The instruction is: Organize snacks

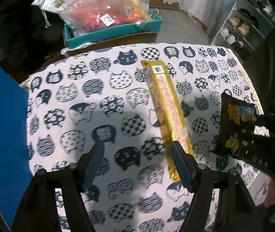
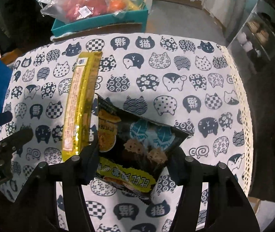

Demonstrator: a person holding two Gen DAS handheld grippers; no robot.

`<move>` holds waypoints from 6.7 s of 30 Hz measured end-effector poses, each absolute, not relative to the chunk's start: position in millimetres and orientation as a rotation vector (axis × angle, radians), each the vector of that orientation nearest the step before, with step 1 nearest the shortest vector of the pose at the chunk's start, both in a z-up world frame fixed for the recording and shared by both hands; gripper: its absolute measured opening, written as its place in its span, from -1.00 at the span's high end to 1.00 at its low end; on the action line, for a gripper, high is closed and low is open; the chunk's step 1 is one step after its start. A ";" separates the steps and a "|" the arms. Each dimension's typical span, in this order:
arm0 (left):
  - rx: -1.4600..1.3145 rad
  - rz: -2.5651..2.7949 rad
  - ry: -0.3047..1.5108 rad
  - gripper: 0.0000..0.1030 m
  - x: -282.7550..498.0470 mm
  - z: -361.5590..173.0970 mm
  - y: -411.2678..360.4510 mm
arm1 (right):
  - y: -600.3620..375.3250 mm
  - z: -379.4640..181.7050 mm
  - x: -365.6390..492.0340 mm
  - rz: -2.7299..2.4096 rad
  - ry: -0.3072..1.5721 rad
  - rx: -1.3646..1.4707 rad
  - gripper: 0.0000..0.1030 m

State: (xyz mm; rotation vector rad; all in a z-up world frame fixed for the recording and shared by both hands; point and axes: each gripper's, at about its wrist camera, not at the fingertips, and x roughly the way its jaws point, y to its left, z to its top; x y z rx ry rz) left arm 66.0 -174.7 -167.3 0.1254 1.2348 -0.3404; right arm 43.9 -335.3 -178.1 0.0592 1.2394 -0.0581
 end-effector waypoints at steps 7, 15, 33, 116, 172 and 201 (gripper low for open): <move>0.098 -0.352 1.276 -0.40 81.8 -181.5 -207.1 | -351.0 -189.9 51.8 -0.069 1.250 0.065 -0.15; 0.084 -0.342 1.325 -0.41 96.7 -206.0 -228.9 | -358.8 -198.7 58.4 -0.076 1.266 0.055 -0.15; 0.218 -0.385 1.264 0.40 99.4 -221.3 -251.9 | -364.5 -212.5 64.7 -0.080 1.289 0.061 -0.15; -0.081 -0.018 0.938 0.43 39.9 -71.9 75.2 | -103.6 -65.4 76.7 0.320 1.053 -0.112 -0.14; -0.164 0.142 0.797 -0.69 -37.2 0.4 168.4 | 3.7 -20.3 75.3 0.541 0.956 -0.102 -0.60; 0.008 0.181 0.778 -0.96 -44.6 21.8 124.7 | -74.5 -16.8 22.4 0.382 0.828 -0.140 -0.60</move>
